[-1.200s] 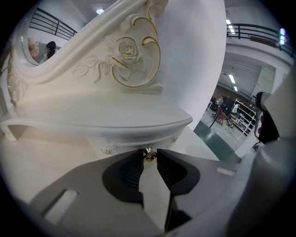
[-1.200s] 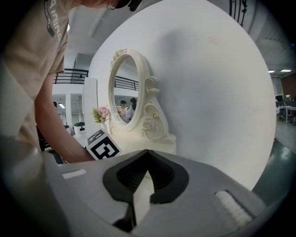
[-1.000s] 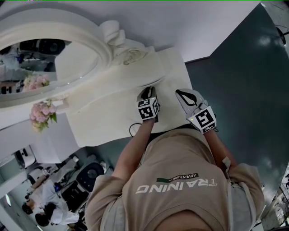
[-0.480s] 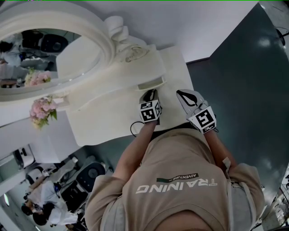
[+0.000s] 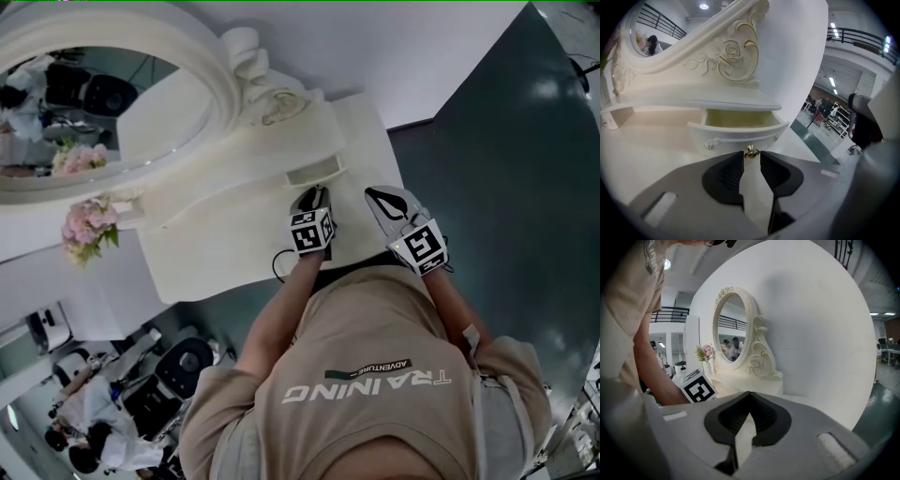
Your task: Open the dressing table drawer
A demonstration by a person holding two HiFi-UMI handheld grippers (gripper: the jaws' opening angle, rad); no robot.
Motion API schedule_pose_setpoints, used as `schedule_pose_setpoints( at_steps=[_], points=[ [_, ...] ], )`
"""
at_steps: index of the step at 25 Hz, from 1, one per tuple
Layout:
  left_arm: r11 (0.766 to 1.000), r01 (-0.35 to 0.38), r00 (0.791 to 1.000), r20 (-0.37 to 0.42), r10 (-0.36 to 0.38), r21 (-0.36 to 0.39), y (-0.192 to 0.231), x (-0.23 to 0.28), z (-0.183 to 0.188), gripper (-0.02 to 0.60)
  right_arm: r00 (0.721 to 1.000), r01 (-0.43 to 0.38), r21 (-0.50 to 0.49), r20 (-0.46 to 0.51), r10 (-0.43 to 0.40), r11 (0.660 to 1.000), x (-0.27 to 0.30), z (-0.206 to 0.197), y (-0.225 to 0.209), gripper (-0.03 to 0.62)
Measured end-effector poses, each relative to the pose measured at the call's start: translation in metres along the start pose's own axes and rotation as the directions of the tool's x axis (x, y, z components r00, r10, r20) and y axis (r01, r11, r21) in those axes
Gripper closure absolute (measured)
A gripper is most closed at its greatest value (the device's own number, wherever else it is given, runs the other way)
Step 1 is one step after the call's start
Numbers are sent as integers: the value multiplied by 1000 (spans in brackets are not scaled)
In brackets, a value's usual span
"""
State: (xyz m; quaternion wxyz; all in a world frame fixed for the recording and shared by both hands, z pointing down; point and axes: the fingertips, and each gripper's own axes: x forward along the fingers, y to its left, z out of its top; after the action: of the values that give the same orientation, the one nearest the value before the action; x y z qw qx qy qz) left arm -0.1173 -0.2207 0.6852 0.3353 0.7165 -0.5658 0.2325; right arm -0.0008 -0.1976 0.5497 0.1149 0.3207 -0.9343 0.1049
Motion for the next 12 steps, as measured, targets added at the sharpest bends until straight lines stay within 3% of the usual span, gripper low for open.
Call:
schedule_pose_setpoints(
  at_steps=[3, 9, 12],
  points=[
    [999, 29, 999, -40, -30, -16, 1, -8, -17, 460, 1000, -13, 1, -12, 13, 1000, 1, -3, 6, 592],
    [999, 31, 997, -73, -32, -23, 21, -36, -51, 563, 999, -36, 19, -35, 37, 999, 12, -5, 19, 592],
    [999, 31, 997, -72, -32, -25, 35, -49, -58, 563, 998, -49, 30, -33, 50, 998, 18, 1, 28, 592]
  ],
)
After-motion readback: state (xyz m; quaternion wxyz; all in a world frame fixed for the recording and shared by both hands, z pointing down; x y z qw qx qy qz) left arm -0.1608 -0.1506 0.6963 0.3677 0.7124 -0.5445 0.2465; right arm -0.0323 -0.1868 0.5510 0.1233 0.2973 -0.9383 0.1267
